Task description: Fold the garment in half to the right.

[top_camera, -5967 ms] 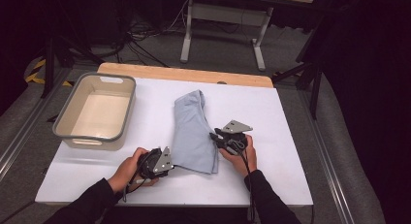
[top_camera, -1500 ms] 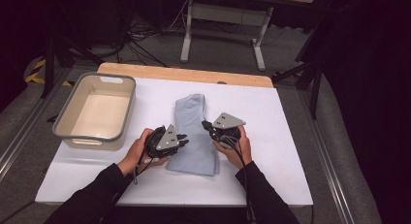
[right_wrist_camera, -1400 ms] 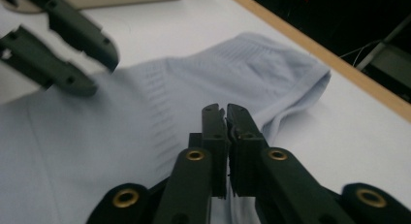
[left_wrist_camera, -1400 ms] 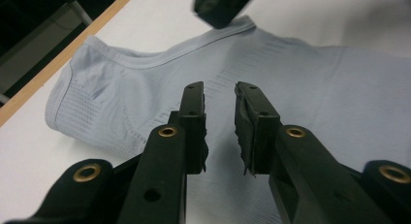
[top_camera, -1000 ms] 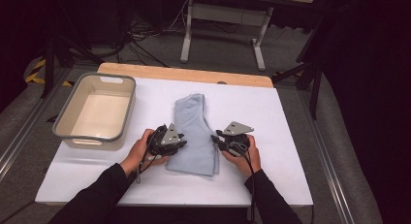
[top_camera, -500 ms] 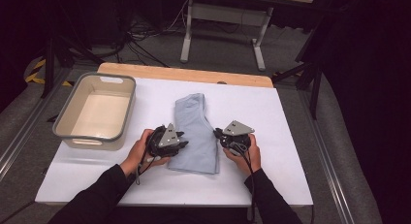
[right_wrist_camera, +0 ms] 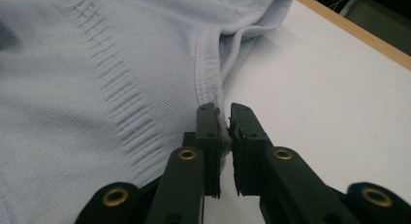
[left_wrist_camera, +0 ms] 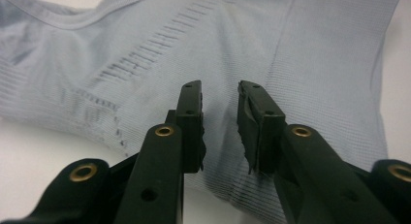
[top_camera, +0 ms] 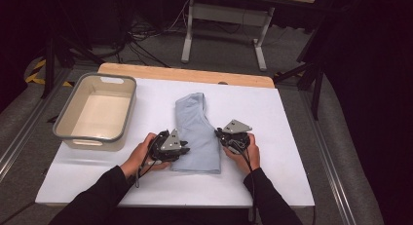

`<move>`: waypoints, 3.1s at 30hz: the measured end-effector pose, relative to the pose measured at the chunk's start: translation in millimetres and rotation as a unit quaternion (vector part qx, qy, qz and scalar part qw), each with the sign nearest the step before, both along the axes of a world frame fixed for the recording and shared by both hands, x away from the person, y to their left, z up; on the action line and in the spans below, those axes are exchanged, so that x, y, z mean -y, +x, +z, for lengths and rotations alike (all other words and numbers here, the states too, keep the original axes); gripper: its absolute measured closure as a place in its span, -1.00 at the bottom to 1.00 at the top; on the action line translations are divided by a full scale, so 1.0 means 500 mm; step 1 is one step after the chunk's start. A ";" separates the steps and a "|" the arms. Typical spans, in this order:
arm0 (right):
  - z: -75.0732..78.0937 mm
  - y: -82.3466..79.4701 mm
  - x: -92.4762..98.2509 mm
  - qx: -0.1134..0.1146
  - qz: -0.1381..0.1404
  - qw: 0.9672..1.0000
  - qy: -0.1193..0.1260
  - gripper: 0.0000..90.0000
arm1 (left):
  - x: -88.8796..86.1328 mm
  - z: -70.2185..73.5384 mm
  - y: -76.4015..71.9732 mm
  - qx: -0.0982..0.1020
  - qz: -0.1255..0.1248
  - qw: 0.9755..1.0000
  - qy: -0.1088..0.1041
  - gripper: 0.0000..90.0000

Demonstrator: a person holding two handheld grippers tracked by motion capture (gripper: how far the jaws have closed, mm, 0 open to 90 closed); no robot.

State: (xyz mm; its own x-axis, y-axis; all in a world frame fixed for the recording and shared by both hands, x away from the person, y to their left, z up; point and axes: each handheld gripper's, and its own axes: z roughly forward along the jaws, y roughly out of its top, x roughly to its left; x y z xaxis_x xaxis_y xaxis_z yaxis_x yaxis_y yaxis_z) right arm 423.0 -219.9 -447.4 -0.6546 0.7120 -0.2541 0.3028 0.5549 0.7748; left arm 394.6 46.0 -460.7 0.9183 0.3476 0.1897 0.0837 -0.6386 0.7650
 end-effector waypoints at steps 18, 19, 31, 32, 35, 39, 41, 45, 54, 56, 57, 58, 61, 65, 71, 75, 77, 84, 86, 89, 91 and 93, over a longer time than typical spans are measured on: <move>0.045 -0.043 0.010 0.047 -0.002 0.999 0.025 0.73 | -0.024 0.050 -0.022 0.038 0.014 0.997 -0.058 0.69; 0.049 -0.046 0.010 0.047 0.003 0.998 0.031 0.78 | -0.028 0.055 -0.023 0.039 0.014 0.997 -0.058 0.71; 0.057 -0.101 -0.031 0.040 0.080 0.995 0.036 0.95 | -0.044 0.050 -0.019 0.026 0.006 0.999 -0.034 0.86; 0.054 -0.105 -0.035 0.040 0.084 0.995 0.032 0.93 | -0.043 0.048 -0.019 0.024 0.005 0.999 -0.031 0.86; 0.047 -0.113 -0.040 0.036 0.095 0.995 0.024 0.95 | -0.034 0.037 -0.022 0.026 -0.001 1.000 -0.015 0.86; 0.035 -0.118 -0.044 0.024 0.104 0.994 0.015 0.96 | -0.028 0.030 -0.026 0.023 -0.008 1.000 -0.008 0.86; 0.023 -0.123 -0.045 0.016 0.112 0.994 0.004 0.97 | -0.024 0.024 -0.027 0.019 -0.011 1.000 -0.001 0.87; 0.002 -0.124 -0.043 -0.009 0.112 0.994 -0.013 0.96 | -0.018 0.011 -0.025 0.009 -0.013 1.000 0.006 0.89; -0.015 -0.120 -0.033 -0.025 0.102 0.994 -0.021 0.97 | -0.016 0.005 -0.027 0.011 -0.011 1.000 0.001 0.91; -0.014 -0.122 -0.033 -0.022 0.102 0.994 -0.023 0.94 | -0.019 0.011 -0.030 0.018 -0.006 1.000 -0.008 0.84; -0.012 -0.122 -0.033 -0.020 0.103 0.994 -0.021 0.92 | -0.019 0.011 -0.030 0.018 -0.006 1.000 -0.008 0.83; -0.009 -0.124 -0.032 -0.017 0.103 0.994 -0.016 0.90 | -0.023 0.017 -0.033 0.022 -0.005 1.000 -0.013 0.81; -0.002 -0.126 -0.028 -0.011 0.102 0.995 -0.006 0.85 | -0.030 0.026 -0.038 0.037 -0.002 0.999 -0.018 0.72; 0.010 -0.130 -0.022 0.005 0.100 0.995 0.012 0.79 | -0.038 0.034 -0.041 0.050 0.000 0.998 -0.026 0.64; 0.028 -0.139 -0.013 0.034 0.103 0.993 0.035 0.69 | -0.061 0.050 -0.048 0.070 0.011 0.996 -0.054 0.41; 0.036 -0.144 -0.011 0.048 0.101 0.993 0.039 0.58 | -0.074 0.057 -0.053 0.077 0.015 0.995 -0.062 0.31; 0.038 -0.146 -0.011 0.052 0.101 0.993 0.041 0.53 | -0.078 0.057 -0.055 0.081 0.019 0.994 -0.064 0.24; 0.043 -0.159 -0.001 0.065 0.091 0.993 0.041 0.20 | -0.089 0.057 -0.062 0.082 0.023 0.994 -0.072 0.03; 0.042 -0.162 0.005 0.068 0.085 0.993 0.042 0.07 | -0.092 0.057 -0.064 0.082 0.024 0.994 -0.073 -0.03; 0.042 -0.167 0.013 0.072 0.079 0.993 0.043 -0.01 | -0.097 0.056 -0.068 0.083 0.026 0.993 -0.076 -0.08; 0.041 -0.169 0.020 0.074 0.074 0.993 0.047 -0.10 | -0.099 0.056 -0.070 0.082 0.028 0.993 -0.076 -0.15; 0.039 -0.171 0.026 0.074 0.070 0.994 0.049 -0.10 | -0.104 0.055 -0.074 0.083 0.028 0.993 -0.076 -0.18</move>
State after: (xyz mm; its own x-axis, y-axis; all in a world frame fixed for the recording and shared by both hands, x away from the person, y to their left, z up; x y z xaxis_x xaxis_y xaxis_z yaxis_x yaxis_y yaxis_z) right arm 337.6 -232.7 -428.0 -0.7089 0.6430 -0.2898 0.1063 0.5036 0.8574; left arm 357.4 98.0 -433.0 0.8568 0.4341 0.2783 -0.0187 -0.5133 0.8580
